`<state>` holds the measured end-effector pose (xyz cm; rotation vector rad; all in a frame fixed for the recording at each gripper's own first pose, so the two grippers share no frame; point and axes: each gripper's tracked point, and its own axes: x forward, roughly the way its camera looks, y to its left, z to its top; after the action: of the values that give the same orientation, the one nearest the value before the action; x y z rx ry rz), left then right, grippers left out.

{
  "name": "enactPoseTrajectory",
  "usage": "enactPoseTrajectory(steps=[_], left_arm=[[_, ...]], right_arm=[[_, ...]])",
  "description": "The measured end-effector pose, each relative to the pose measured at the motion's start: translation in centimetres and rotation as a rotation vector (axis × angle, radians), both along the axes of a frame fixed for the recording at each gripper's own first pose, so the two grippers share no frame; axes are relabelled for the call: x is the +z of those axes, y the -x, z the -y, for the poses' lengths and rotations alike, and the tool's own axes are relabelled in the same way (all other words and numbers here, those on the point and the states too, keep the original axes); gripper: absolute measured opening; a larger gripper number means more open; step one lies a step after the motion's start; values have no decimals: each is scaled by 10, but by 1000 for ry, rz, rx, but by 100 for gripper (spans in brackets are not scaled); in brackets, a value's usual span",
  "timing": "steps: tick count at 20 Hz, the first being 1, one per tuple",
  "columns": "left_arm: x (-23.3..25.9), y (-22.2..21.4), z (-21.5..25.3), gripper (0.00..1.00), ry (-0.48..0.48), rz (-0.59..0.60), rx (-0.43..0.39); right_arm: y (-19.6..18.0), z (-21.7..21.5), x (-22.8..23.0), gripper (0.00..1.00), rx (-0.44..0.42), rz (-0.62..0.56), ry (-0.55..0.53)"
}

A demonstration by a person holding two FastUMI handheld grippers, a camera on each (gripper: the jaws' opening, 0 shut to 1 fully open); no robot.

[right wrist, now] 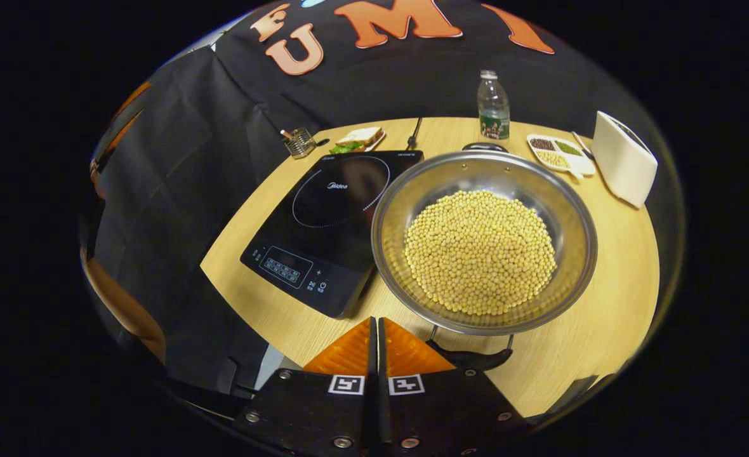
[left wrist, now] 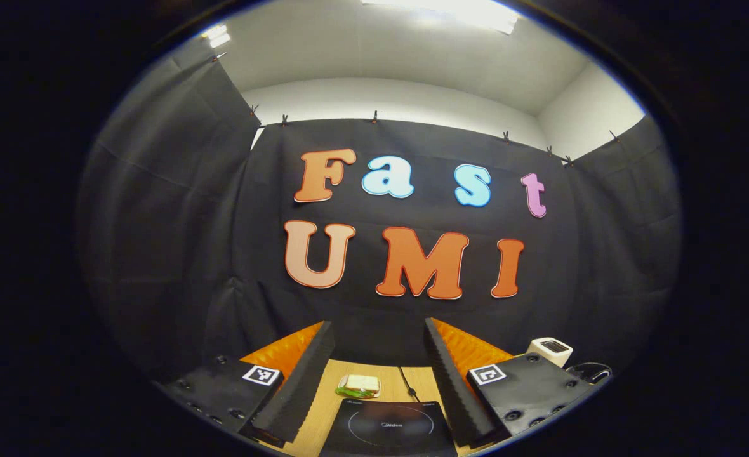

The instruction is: First push the handle of the pot to place it horizontally, then grasp the pot with both hands and set it on the induction cooktop.

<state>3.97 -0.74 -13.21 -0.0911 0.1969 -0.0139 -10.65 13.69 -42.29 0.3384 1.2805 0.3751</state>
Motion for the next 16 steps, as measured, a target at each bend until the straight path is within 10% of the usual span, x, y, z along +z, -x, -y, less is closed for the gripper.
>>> enactPoseTrajectory(steps=[16], left_arm=[[-19,-13,-4,93,-42,-32,26]], right_arm=[[16,39,-41,0,-63,-181,36]])
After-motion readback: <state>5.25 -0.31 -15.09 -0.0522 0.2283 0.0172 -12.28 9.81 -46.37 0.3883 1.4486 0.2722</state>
